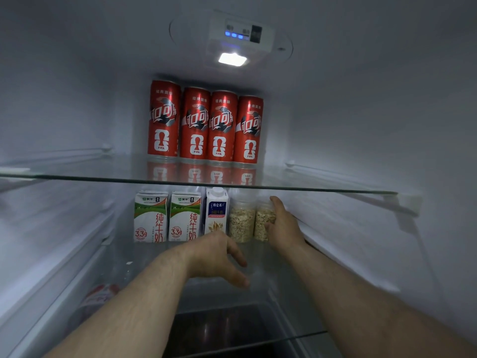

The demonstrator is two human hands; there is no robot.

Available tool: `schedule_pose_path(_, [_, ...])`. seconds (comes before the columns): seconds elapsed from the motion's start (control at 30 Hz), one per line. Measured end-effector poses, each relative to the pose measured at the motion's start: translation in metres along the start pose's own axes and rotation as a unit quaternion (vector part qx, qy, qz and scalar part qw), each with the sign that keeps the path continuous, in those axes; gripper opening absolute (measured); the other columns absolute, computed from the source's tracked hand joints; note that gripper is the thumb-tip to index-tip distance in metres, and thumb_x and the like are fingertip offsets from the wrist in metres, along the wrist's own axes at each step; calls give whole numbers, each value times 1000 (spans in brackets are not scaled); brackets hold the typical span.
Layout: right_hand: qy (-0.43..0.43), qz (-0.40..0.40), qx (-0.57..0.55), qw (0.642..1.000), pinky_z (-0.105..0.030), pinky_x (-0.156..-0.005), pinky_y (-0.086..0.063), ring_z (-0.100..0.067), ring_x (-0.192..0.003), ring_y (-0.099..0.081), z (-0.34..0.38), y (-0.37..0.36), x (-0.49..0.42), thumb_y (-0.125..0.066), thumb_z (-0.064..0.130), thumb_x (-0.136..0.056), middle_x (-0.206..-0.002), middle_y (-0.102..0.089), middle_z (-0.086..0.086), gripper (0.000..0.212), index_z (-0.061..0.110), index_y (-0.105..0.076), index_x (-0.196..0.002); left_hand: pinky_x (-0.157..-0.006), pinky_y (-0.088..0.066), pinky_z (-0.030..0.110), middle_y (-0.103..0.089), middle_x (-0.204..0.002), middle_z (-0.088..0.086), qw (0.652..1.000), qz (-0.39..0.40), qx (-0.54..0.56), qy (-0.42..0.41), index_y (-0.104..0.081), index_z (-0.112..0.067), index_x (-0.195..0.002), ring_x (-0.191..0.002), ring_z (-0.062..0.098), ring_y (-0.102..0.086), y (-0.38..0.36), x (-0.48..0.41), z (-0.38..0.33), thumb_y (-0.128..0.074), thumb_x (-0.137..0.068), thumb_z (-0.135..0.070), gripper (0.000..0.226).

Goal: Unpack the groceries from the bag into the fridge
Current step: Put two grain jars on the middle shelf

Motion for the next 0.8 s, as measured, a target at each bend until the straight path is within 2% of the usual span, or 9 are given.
schedule_pose_path(0.23, [2, 1, 9, 1000, -36, -104, -44, -25, -129, -47, 0, 0, 1, -50, 5, -98, -150, -41, -10, 71, 32, -16, -154, -105, -31, 38, -52, -139, -16, 1000, 7, 4, 0, -69, -35, -112, -134, 11, -40, 0, 1, -2, -83, -69, -45, 46])
schedule_pose_path(0.33, [-4, 12, 7, 1000, -41, -111, -39, -25, -139, -39, 0, -1, 6, -52, 7, -98, -157, -31, -9, 79, 33, -5, -156, -105, -33, 38, -52, -138, -17, 1000, 4, 6, 2, -69, -36, -111, -133, 11, -41, 0, 1, -1, -83, -68, -46, 46])
schedule_pose_path(0.47, [-3, 31, -22, 999, -36, -114, -31, -25, -144, -31, 0, 4, 14, -52, 17, -100, -162, -21, -7, 82, 31, 6, -156, -100, -34, 32, -53, -138, -16, 1000, 5, 6, -2, -70, -35, -112, -131, 11, -43, 1, -1, -1, -84, -68, -46, 48])
schedule_pose_path(0.57, [7, 41, -33, 999, -35, -116, -27, -22, -147, -26, -2, 10, 21, -52, 23, -101, -163, -19, -4, 80, 31, 5, -156, -100, -33, 31, -52, -139, -15, 1000, 11, 4, -8, -69, -33, -113, -131, 11, -43, 2, -3, -2, -84, -68, -45, 48])
schedule_pose_path(0.63, [15, 42, -33, 998, -39, -119, -28, -20, -147, -25, -3, 13, 27, -52, 26, -100, -163, -19, -1, 79, 31, 3, -156, -102, -34, 32, -52, -139, -14, 1000, 16, 0, -9, -69, -33, -114, -132, 12, -43, 2, -4, -2, -83, -69, -45, 48])
schedule_pose_path(0.8, [39, 49, -35, 997, -43, -119, -28, -14, -146, -27, 2, 24, 48, -44, 38, -101, -161, -25, 6, 64, 32, -11, -156, -99, -34, 28, -53, -137, -14, 1000, 22, 3, -2, -68, -31, -116, -129, 11, -44, 5, 3, -7, -82, -71, -46, 49])
Point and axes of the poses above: each hand's wrist, its own x-axis away from the middle knuckle, its own y-axis out of the back of the hand, z = x × y, the point moved 2 cm from there along -x, towards the middle knuckle
